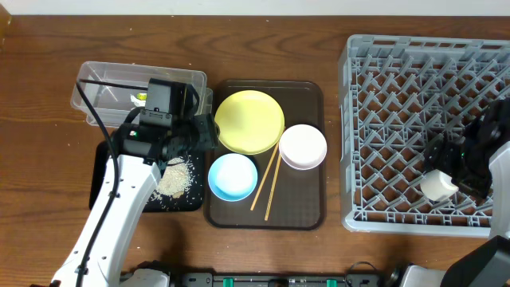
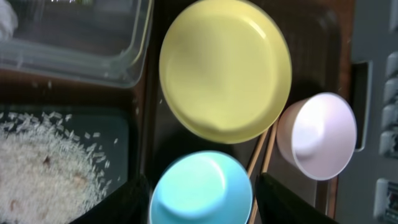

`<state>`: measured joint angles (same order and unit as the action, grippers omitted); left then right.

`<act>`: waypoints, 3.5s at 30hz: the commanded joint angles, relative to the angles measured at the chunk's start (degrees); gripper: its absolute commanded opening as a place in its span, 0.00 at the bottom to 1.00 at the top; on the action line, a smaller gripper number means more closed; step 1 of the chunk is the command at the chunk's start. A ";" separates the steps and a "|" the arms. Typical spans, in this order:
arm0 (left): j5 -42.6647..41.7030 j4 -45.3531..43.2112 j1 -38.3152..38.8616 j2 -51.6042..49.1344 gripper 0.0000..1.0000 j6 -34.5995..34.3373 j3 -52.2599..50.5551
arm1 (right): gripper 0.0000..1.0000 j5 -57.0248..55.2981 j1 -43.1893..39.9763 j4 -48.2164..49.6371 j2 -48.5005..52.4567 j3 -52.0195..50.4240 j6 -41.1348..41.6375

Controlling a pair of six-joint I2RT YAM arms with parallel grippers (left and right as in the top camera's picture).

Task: Sort waste into correct bins and load items into the dishwasher rack
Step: 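Place the white cup into the dishwasher rack with the right gripper, then reach the right gripper to the pink bowl and grasp its rim, then lift the pink bowl and carry it over the dishwasher rack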

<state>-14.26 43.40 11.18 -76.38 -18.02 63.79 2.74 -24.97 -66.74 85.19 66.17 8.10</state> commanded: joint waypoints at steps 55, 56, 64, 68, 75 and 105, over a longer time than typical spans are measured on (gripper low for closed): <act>4.90 7.82 -0.13 0.31 0.61 0.61 0.17 | 0.23 -2.62 46.90 26.27 24.74 8.11 -6.23; 4.90 7.80 -0.13 0.31 0.61 0.61 0.17 | 0.23 -2.25 46.90 26.10 24.52 8.31 -6.23; 4.90 7.80 -0.13 0.31 0.61 0.61 0.17 | 0.32 -0.44 46.90 25.68 18.53 11.04 -6.49; 4.87 7.80 -0.13 0.31 0.61 0.61 0.17 | 0.35 -5.40 46.90 29.05 15.19 11.04 -6.47; 4.90 7.80 -0.13 0.31 0.61 0.61 0.17 | 0.42 -8.66 46.90 31.85 17.68 10.95 -6.91; 4.87 7.98 -0.13 0.31 0.61 0.61 0.17 | 0.01 -15.43 46.25 29.97 12.41 10.97 -6.88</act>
<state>-10.11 51.13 11.18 -76.38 -17.96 63.79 -6.98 21.91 -37.28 103.02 76.77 1.04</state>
